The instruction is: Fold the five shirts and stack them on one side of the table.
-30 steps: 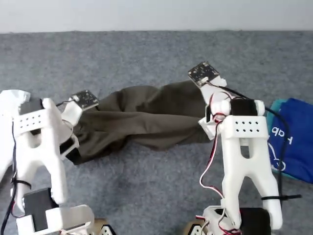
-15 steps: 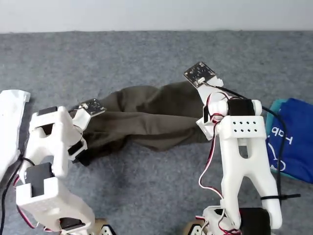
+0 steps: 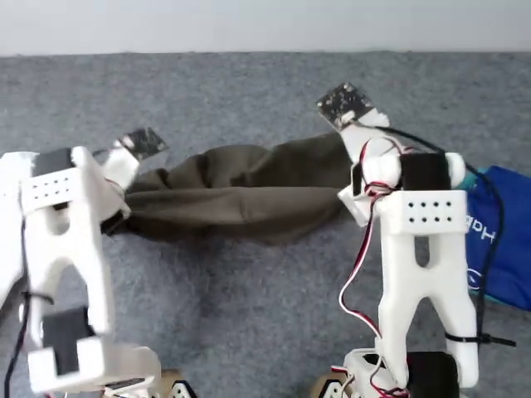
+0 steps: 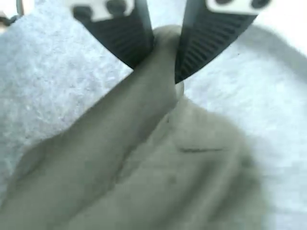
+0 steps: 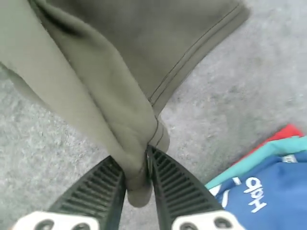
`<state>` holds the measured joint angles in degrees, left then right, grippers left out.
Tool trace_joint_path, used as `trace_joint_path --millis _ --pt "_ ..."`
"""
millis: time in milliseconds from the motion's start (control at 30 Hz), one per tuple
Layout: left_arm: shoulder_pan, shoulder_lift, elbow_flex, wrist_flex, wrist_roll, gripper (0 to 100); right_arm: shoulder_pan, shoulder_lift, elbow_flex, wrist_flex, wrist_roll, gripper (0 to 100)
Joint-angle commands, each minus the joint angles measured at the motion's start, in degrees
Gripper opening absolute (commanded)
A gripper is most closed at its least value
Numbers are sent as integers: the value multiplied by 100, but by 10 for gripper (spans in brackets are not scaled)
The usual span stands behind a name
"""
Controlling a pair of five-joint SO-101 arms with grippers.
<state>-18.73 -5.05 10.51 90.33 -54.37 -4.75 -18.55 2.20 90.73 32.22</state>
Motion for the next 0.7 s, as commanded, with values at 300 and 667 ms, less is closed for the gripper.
trace_joint_path --millis 300,667 --pt "-9 -2523 -2466 -44 1565 14 13 -75 -3692 804 862 9" --pt "-26 -2910 -4532 -1960 1644 14 40 -75 -5512 -198 1776 9"
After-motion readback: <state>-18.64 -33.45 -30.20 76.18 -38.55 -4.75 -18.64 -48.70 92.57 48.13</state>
